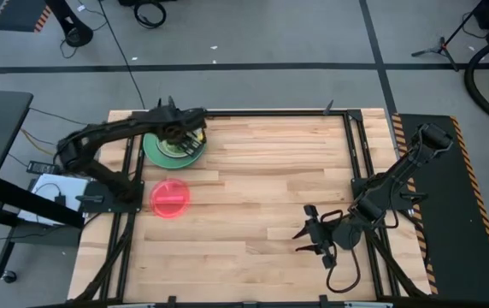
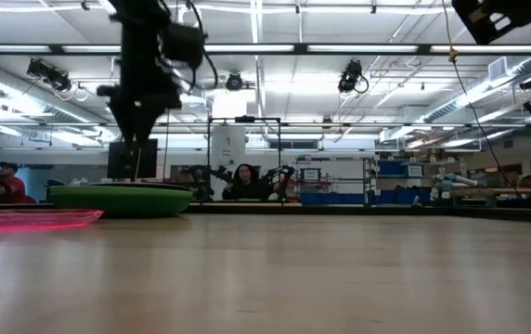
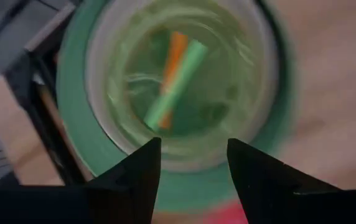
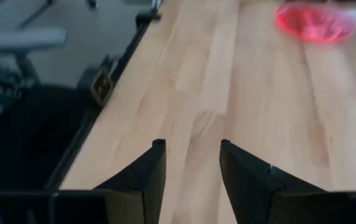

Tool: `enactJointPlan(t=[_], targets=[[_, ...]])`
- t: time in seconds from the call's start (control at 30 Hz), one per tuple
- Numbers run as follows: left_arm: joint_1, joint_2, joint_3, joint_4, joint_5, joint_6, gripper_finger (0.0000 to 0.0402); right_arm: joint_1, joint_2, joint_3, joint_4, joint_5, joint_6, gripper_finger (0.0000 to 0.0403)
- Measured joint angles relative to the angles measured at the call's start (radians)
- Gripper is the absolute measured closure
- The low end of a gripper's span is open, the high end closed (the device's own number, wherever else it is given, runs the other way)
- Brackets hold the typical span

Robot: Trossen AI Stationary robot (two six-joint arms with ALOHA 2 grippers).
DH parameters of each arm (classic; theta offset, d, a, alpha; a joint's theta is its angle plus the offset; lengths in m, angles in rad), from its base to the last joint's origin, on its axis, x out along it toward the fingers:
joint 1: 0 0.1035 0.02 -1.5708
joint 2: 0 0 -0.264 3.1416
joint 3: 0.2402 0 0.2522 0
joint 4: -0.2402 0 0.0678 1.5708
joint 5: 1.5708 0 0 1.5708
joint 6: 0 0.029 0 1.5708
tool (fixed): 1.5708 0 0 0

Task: Stack plastic plates
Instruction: Stack the pink plate on top of the light green plate

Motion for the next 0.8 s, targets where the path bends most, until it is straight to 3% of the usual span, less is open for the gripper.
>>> enactJointPlan(t=[0.2, 0.47, 0.67, 0.8], targets=[[-0.303, -0.117, 0.001, -0.013, 0.042, -0.183, 0.0209, -0.044, 0.000, 0.000, 0.114, 0.129, -0.015, 0.0245], [-0.738, -0.096, -0.006, 0.006, -0.014, -0.520, 0.0165, -0.135, 0.000, 0.000, 0.201, 0.181, -0.076, 0.0244], [-0.866, -0.056, -0.006, -0.001, -0.060, -0.640, 0.0103, -0.162, 0.000, 0.000, 0.219, 0.180, -0.123, 0.0244], [-0.907, -0.018, -0.006, 0.007, -0.117, -0.679, 0.0087, -0.169, 0.000, 0.000, 0.225, 0.179, -0.116, 0.0244]])
